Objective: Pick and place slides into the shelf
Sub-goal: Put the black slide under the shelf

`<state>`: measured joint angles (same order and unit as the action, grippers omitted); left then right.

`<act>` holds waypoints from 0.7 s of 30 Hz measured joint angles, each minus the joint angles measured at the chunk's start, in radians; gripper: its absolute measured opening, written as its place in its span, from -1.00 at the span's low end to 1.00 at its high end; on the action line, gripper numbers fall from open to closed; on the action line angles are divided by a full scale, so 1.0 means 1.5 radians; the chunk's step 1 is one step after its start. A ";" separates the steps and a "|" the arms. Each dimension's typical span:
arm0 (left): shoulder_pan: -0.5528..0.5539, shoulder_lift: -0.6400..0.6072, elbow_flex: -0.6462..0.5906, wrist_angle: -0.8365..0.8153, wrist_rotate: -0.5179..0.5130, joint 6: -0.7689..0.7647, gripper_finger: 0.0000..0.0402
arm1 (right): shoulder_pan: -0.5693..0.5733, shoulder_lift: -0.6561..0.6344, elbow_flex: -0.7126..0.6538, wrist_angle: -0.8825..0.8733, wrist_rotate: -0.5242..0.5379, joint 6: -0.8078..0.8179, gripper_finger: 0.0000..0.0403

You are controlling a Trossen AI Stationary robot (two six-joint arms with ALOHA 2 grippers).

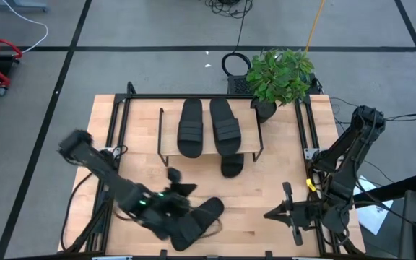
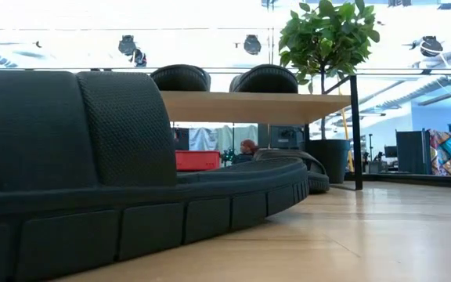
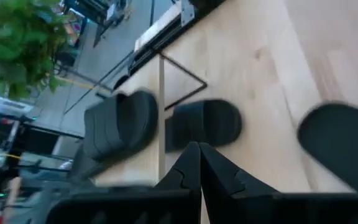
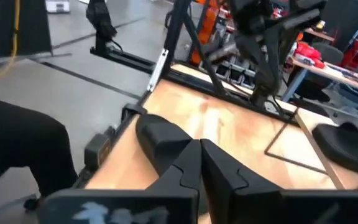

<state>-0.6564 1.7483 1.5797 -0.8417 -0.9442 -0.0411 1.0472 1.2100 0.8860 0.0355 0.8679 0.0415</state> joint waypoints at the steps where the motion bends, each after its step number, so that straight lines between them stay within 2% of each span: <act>1: -0.009 -0.037 -0.049 0.037 0.000 0.003 -1.00 | -0.002 -0.001 0.000 -0.013 0.004 0.008 -0.99; 7: -0.058 -0.263 -0.351 0.393 -0.013 0.062 -1.00 | 0.001 -0.022 0.000 -0.115 0.088 0.079 -1.00; 11: -0.067 -0.390 -0.523 0.537 -0.055 0.075 -1.00 | 0.000 -0.044 0.000 -0.175 0.149 0.114 -1.00; 13: -0.062 -0.444 -0.595 0.568 -0.069 0.065 -1.00 | -0.006 -0.058 0.000 -0.209 0.155 0.127 -1.00; 17: -0.055 -0.542 -0.725 0.665 -0.038 0.121 -1.00 | -0.019 -0.100 0.000 -0.282 0.140 0.177 -1.00; 21: -0.056 -0.655 -0.820 0.776 0.073 0.200 -1.00 | -0.032 -0.150 -0.019 -0.310 0.083 0.214 -1.00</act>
<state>-0.7403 0.7651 0.3494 0.3222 -0.8346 0.2595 0.9986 0.9848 0.8574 -0.4298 0.9925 0.3621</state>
